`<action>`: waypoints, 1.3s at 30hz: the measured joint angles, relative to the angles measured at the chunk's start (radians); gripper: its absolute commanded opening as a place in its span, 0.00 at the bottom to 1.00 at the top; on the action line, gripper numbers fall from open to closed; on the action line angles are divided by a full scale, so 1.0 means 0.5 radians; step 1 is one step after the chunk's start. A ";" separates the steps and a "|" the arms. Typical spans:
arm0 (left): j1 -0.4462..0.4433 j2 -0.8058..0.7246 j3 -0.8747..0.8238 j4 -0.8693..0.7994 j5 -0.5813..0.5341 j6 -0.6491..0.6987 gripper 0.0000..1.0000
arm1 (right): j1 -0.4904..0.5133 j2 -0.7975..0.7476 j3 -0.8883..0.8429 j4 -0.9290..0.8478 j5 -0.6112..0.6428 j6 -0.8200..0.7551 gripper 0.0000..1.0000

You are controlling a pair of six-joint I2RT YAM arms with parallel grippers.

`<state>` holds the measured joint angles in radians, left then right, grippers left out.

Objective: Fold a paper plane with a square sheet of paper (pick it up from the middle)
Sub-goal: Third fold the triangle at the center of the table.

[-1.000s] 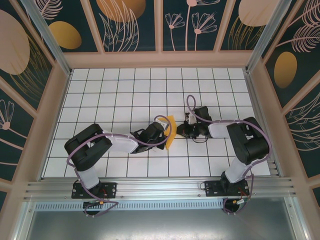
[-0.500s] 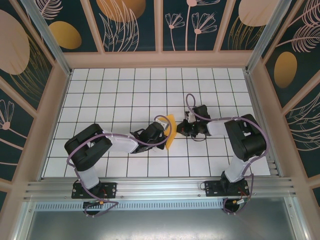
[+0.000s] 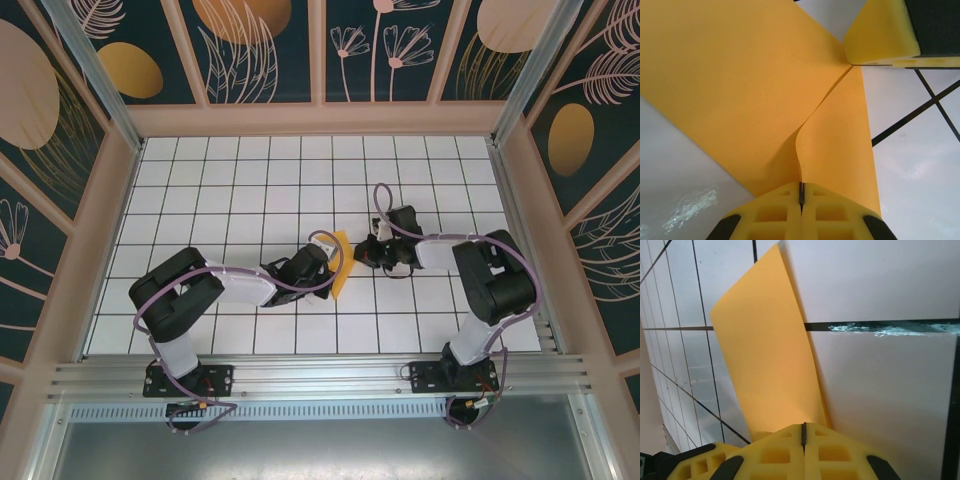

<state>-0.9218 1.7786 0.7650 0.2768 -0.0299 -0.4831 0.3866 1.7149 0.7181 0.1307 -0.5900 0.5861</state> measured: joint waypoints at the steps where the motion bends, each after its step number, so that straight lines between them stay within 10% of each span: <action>1: 0.000 0.000 0.000 -0.001 0.000 0.000 0.00 | 0.000 0.017 0.000 -0.002 0.011 0.001 0.06; 39: 0.000 -0.002 0.000 -0.008 -0.015 -0.002 0.00 | 0.200 -0.094 -0.319 0.345 -0.097 0.269 0.07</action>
<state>-0.9218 1.7775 0.7650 0.2729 -0.0376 -0.4839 0.4866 1.6680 0.5587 0.3031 -0.6384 0.7208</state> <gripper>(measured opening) 0.067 0.068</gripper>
